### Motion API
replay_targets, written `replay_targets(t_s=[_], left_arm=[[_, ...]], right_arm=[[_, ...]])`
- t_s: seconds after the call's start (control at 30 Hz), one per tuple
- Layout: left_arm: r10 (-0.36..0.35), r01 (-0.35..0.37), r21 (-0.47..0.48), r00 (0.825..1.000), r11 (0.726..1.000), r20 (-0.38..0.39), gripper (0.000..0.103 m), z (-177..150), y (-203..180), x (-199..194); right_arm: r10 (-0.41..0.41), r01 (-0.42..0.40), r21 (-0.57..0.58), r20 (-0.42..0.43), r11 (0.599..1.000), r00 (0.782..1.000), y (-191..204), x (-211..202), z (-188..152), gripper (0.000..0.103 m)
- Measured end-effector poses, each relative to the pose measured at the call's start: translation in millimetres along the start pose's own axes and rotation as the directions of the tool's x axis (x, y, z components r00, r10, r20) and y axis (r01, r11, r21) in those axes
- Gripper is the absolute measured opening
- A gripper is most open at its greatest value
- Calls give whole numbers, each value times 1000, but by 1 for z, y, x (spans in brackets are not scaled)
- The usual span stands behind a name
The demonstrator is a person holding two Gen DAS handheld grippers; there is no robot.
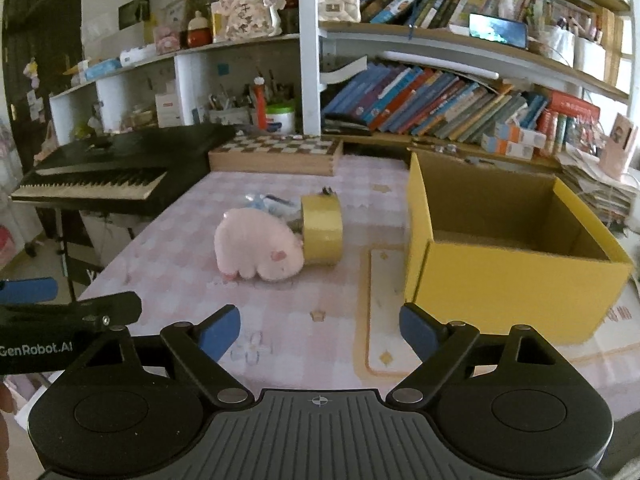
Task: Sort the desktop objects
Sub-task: 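Grasp the pink plush pig with the left gripper while the right gripper grasps the yellow tape roll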
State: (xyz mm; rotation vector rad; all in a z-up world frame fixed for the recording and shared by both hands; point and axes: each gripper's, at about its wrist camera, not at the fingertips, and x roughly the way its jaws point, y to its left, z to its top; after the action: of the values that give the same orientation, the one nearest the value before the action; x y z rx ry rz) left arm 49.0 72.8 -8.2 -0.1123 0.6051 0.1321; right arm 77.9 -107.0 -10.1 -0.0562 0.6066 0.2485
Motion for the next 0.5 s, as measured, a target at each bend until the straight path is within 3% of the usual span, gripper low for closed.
replay_targets(t_s=[0.5], left_arm=[[2, -2, 2, 999, 1000, -46, 103, 30, -10, 59]], right_arm=[[47, -47, 12, -8, 999, 999, -20, 59, 47, 88]])
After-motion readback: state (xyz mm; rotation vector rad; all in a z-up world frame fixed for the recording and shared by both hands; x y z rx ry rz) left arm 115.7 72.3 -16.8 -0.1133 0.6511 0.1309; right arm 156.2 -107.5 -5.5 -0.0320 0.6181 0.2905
